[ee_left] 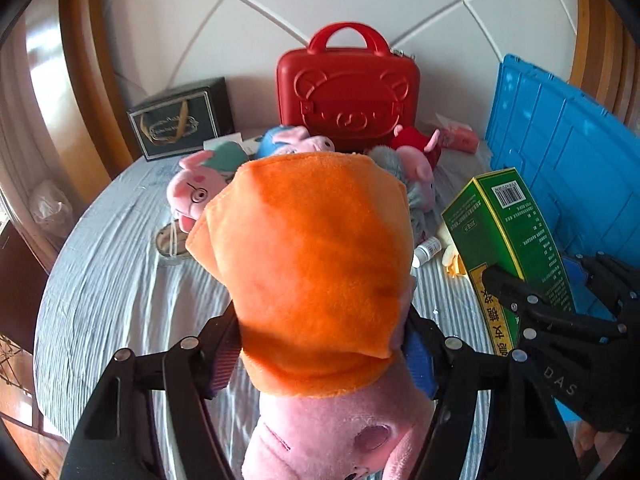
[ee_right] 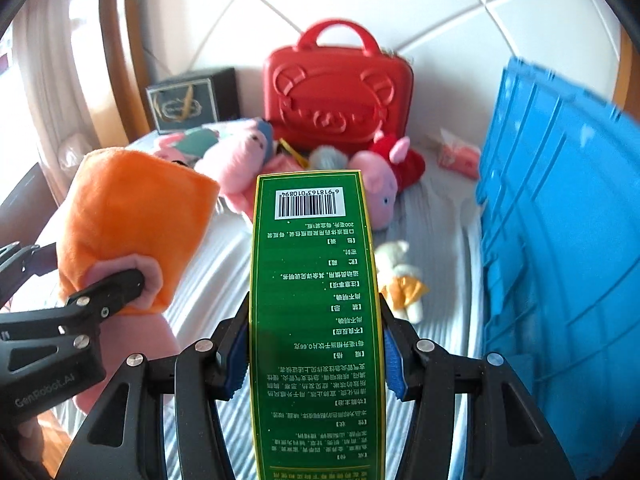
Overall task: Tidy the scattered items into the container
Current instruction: 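Carry the pig and green box over the blue crate with both tools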
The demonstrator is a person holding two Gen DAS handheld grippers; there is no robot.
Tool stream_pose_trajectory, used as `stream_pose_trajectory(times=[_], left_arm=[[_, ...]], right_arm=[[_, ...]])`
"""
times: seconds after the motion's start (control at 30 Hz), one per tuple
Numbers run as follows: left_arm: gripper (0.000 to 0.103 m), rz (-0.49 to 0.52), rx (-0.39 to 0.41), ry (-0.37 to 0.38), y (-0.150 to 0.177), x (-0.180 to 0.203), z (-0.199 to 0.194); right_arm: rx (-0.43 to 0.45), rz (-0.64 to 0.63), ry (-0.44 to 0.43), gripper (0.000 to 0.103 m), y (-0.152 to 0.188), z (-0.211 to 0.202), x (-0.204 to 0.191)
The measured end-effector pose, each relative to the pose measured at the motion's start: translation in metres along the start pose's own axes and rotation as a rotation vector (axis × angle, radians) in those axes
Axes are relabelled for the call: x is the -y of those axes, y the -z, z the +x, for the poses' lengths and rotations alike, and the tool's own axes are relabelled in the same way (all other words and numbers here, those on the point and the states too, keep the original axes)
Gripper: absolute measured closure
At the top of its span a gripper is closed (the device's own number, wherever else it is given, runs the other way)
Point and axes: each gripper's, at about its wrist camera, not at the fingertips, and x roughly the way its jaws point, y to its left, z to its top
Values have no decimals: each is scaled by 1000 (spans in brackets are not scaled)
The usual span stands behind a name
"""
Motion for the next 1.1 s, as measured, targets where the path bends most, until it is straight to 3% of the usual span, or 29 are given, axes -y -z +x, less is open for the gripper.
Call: stream_pose_trajectory(times=[0.4,0.67,0.9,1.1], left_arm=[[34,54,142,84,-5,-29,-76],[34,110,256,177,-31,-17,-132],[34,172,363,245,-58,31,-183],[34,206,421,309,-83,109,-215]], right_arm=[[106,66,48,50,-14,-86,-26],[212,113,101,50,-43,-167,-5],[293,155,183,50,-48,-228,46],[337,153,246,50,-42,-277,114]])
